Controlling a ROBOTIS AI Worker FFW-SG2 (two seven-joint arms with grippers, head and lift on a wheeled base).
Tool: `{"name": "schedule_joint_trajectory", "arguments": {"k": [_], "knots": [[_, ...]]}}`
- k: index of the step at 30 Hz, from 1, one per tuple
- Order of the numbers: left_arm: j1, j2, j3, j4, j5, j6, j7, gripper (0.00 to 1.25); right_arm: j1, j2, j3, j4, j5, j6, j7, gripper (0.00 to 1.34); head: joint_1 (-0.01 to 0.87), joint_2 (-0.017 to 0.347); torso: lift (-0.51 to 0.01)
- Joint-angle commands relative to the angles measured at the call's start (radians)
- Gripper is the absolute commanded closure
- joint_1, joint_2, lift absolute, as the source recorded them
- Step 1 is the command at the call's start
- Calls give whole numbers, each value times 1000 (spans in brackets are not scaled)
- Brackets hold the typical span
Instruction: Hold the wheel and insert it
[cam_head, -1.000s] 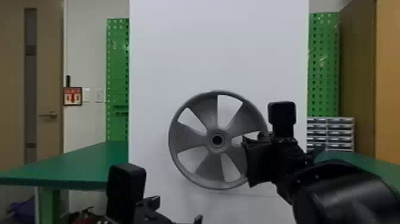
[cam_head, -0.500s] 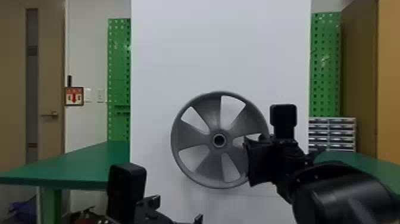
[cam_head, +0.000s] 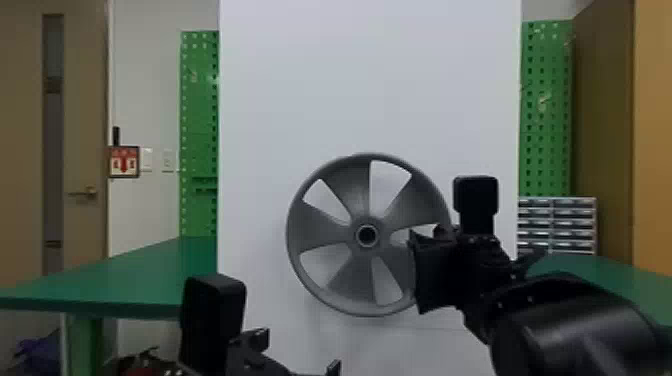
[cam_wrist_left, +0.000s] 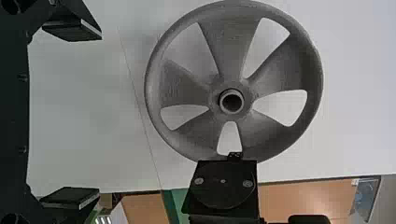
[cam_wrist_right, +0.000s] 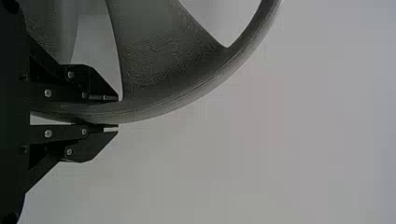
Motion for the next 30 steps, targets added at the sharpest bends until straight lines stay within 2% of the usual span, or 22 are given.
{"name": "schedule_joint_trajectory", "arguments": {"k": [1,10,15,20,30], "knots": [[-1,0,1,0,0,0,0,107,10,1,-1,5,-3,-40,0,946,6,140,-475],[-1,0,1,0,0,0,0,107,11,1,-3,14,-17,-53,4,573,6,140,-475],[-1,0,1,0,0,0,0,107,8,1,-19,28,-17,-53,61,407,6,140,-475],[-1,0,1,1,0,0,0,107,7,1,-26,38,-4,-58,100,-2,6,140,-475],[1,0,1,0,0,0,0,105,10,1,-33,38,-3,-61,104,-2,6,140,-475]]}}
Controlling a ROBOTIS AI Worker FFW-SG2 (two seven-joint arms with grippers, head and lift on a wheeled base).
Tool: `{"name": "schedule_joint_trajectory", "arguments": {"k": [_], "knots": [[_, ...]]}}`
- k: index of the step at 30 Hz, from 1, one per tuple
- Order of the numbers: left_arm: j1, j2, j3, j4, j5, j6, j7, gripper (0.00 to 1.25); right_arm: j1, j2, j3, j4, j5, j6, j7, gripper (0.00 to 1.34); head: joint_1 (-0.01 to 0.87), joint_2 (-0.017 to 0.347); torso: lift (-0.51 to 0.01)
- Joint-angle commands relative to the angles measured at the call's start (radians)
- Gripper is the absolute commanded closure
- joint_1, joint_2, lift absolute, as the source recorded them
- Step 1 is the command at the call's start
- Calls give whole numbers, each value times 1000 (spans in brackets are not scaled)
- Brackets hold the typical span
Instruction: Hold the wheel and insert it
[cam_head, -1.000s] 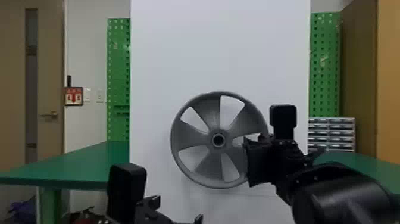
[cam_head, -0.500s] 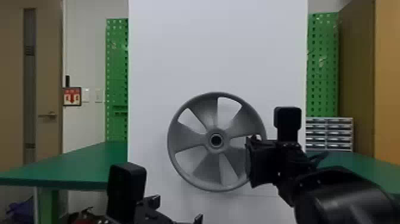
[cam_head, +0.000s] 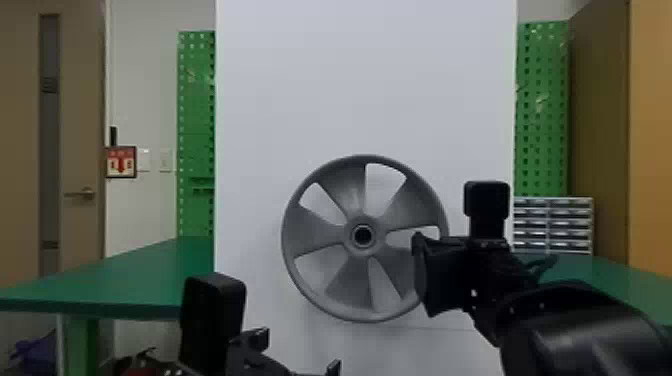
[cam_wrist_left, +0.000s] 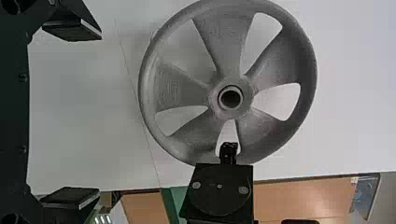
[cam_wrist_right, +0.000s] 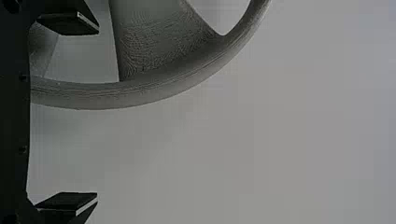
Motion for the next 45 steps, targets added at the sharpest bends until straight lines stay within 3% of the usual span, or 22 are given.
{"name": "schedule_joint_trajectory", "arguments": {"k": [1,21,36,45], "knots": [[0,0,0,0,0,0,0,105,2,1,-3,0,0,-2,0,-2,6,140,-475],[2,0,2,0,0,0,0,107,20,1,-6,-14,-26,-26,24,-2,6,140,-475],[4,-6,9,0,0,-2,0,107,213,1,-8,-322,-18,21,29,-2,6,140,-475],[8,-9,21,0,0,-3,0,107,348,1,5,-425,-15,26,37,-2,6,140,-475]]}}
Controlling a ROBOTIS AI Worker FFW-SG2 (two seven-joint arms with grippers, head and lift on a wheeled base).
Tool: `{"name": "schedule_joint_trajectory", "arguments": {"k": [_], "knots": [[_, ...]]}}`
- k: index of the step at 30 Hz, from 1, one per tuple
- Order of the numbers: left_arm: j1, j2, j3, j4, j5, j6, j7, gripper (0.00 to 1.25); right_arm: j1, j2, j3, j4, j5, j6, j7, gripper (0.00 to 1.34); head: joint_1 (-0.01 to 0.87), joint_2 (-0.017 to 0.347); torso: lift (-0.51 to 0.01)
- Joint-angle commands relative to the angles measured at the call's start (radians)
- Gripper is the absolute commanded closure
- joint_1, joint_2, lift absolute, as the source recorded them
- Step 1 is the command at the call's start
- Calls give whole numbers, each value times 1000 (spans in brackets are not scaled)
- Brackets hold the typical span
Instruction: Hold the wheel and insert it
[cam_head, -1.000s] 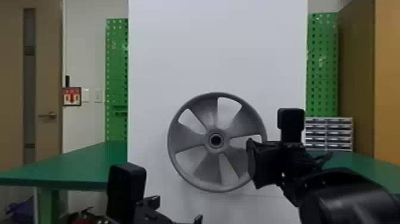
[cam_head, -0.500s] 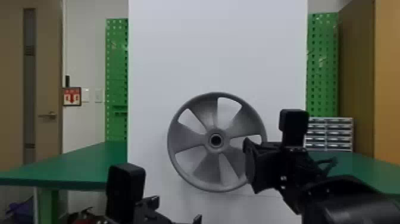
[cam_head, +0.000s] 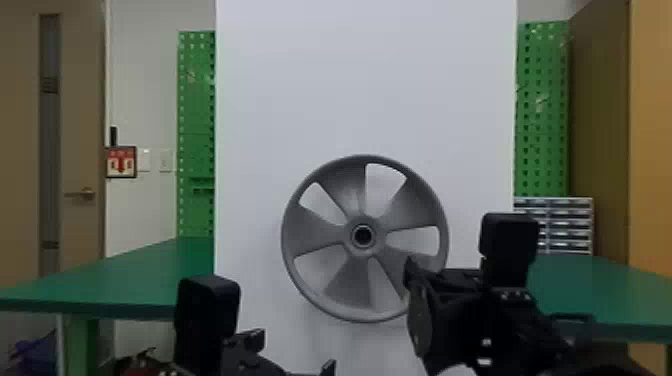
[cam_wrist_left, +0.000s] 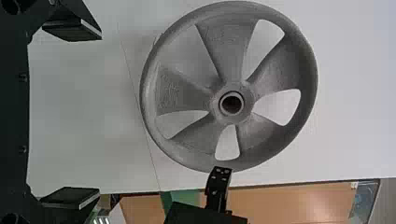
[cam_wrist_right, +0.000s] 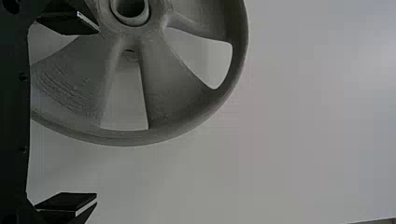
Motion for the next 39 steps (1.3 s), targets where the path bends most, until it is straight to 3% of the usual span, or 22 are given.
{"name": "schedule_joint_trajectory", "arguments": {"k": [1,11,16,24,39], "knots": [[2,-2,8,0,2,-2,0,107,73,1,3,-52,8,1,9,-2,6,140,-475],[24,-3,40,0,20,-34,0,107,226,-9,15,-81,85,-128,70,-2,6,140,-475],[27,-5,45,0,22,-38,0,107,317,-23,8,-96,104,-157,70,-2,6,140,-475],[25,-3,47,0,20,-45,0,107,452,-23,-28,-101,146,-253,70,-2,6,140,-475],[28,-5,47,0,13,-46,0,107,585,-110,-61,-27,153,-422,72,-2,6,140,-475]]}}
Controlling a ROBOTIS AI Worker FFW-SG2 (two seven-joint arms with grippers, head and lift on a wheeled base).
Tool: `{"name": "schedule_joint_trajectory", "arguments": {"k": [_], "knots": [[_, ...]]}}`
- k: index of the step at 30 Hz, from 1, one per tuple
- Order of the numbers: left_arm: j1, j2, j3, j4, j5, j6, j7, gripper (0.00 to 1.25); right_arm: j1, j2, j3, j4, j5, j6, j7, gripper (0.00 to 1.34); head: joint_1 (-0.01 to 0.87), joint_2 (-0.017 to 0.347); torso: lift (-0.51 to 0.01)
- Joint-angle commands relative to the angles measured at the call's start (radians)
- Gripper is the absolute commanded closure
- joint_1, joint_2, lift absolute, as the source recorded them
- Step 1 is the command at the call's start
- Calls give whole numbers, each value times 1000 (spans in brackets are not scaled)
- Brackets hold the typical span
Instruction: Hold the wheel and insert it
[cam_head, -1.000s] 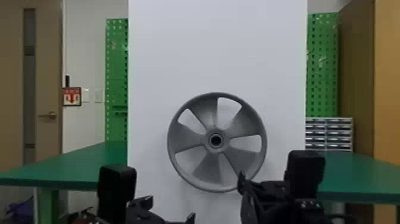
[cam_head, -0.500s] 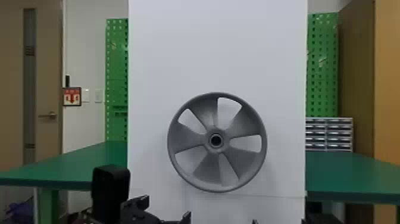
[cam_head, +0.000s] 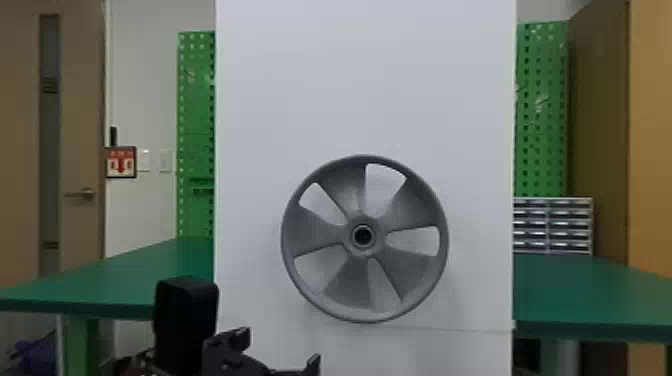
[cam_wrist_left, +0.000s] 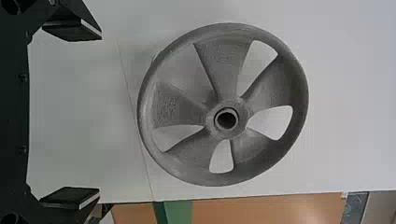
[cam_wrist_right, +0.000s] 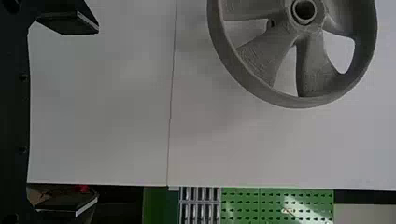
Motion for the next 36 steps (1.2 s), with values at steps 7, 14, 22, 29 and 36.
{"name": "schedule_joint_trajectory", "arguments": {"k": [7,14,22,29,36], "knots": [[6,-1,3,0,-3,-1,0,107,64,-24,-32,58,-29,-54,1,-2,6,141,-475],[14,-3,6,0,-3,-4,0,107,85,-25,-44,82,-26,-79,8,-2,8,141,-475],[15,-3,6,0,-3,-9,0,107,96,-34,-52,118,-28,-127,31,-2,8,141,-475],[17,-5,7,0,-3,-12,0,107,96,-36,-55,125,-35,-127,37,-2,8,141,-475],[17,-5,7,0,-4,-12,0,107,96,-34,-55,125,-35,-128,37,-2,8,141,-475]]}}
